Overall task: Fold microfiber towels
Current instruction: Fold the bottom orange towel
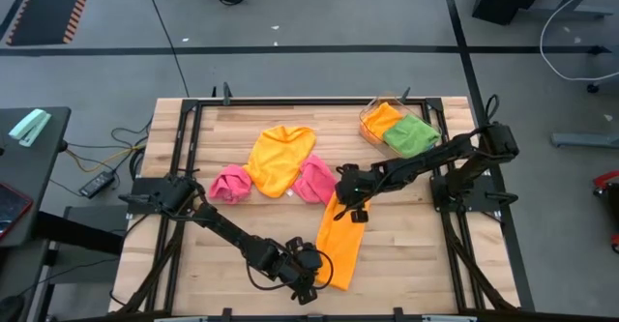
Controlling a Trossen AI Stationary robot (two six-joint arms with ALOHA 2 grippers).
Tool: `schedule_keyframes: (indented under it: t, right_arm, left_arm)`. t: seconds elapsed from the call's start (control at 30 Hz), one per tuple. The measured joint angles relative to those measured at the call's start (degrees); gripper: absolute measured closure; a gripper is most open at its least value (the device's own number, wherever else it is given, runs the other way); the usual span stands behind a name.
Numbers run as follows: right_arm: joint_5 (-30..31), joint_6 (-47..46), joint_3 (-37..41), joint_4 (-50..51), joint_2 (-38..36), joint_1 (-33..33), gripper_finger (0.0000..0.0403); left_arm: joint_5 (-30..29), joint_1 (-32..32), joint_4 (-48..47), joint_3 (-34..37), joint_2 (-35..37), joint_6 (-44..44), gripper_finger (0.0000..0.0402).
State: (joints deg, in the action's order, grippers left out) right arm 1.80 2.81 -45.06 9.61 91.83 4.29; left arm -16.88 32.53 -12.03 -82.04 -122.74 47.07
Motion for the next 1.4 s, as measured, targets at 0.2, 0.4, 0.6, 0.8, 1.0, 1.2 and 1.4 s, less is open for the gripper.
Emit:
schedule_keyframes:
  t: [0.2, 0.4, 0.6, 0.8, 1.0, 1.2, 1.4]
  right_arm:
    - [-0.81, 0.82, 0.0, 0.19, 0.0, -0.02, 0.0303]
    - [-1.03, 1.73, 0.0, 1.37, 0.0, -0.03, 0.0358]
    - [-0.66, 0.13, 0.0, 1.54, -0.36, -0.04, 0.0363]
    - [0.06, -0.59, -1.55, 3.85, -0.5, -0.18, 0.0394]
    - [-0.35, -1.46, -1.56, 4.11, -0.5, -1.48, 0.0399]
    - [0.28, -1.75, -4.81, 4.36, -0.5, -2.58, 0.0401]
    - [2.31, -4.23, -6.99, 5.01, -0.5, -2.67, 0.0402]
  left_arm:
    - [-0.02, 0.0, -0.04, 0.0, 0.02, -0.3, 0.0349]
    - [-0.04, -0.11, -0.1, 0.0, 0.04, -0.37, 0.0348]
    - [-0.04, -0.15, -0.11, 0.0, 0.06, -0.33, 0.0358]
    - [-0.04, -0.2, -0.22, 0.0, 0.07, -0.31, 0.0363]
    - [-0.04, -0.22, -0.26, 0.0, 0.07, -0.11, 0.0362]
    - [-0.04, -0.22, -0.26, 0.0, 0.07, -0.11, 0.0371]
    - [-0.05, -0.22, -0.25, 0.0, 0.07, 0.26, 0.0374]
